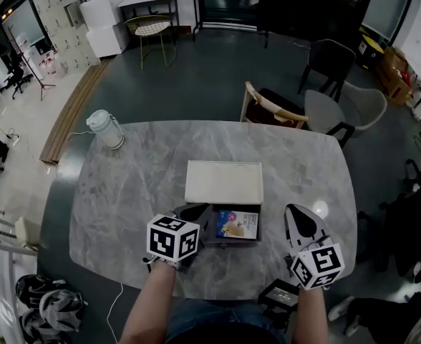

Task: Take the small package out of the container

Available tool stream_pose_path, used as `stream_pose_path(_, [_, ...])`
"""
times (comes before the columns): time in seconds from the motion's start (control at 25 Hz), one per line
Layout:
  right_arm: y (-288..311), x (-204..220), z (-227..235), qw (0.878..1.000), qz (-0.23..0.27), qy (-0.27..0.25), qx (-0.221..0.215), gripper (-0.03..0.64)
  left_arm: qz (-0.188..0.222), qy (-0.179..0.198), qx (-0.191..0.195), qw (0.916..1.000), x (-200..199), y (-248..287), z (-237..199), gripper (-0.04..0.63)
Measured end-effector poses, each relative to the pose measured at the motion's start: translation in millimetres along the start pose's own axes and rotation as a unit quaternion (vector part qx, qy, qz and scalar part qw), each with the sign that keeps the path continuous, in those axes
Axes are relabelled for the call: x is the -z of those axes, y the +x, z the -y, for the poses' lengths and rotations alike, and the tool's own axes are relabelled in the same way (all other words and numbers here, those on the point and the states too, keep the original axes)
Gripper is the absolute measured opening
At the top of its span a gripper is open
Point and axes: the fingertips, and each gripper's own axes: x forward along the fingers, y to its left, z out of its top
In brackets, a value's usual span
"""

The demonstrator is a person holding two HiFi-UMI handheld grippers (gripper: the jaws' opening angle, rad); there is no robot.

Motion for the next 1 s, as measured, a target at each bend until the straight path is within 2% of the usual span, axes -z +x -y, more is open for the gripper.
stream_pose_path(0.2, [4,10,6,1.000,-0.013,0.008,-0.013,0.026,-0.076,-0.022,-0.024,0.9966,34,12,-3,0.011])
stream_pose_path(0.44, [10,20,10,0.999,-0.020,0.025,-0.020,0.026,-0.156,-0.060,-0.022,0.9857,68,30,-8,0.012])
stream_pose_path(0.48, [11,20,11,0.999,-0.020,0.027,-0.020,0.026,-0.170,-0.059,-0.020,0.9834,72,32,-7,0.021])
stream_pose_path(0.64, [16,24,17,0.999,-0.022,0.036,-0.022,0.026,-0.218,-0.069,-0.007,0.9734,84,42,-4,0.165])
stream_pose_path(1.0, [33,32,24,0.998,-0.032,0.049,-0.029,0.026,-0.287,-0.122,0.002,0.9500,104,66,-11,0.181])
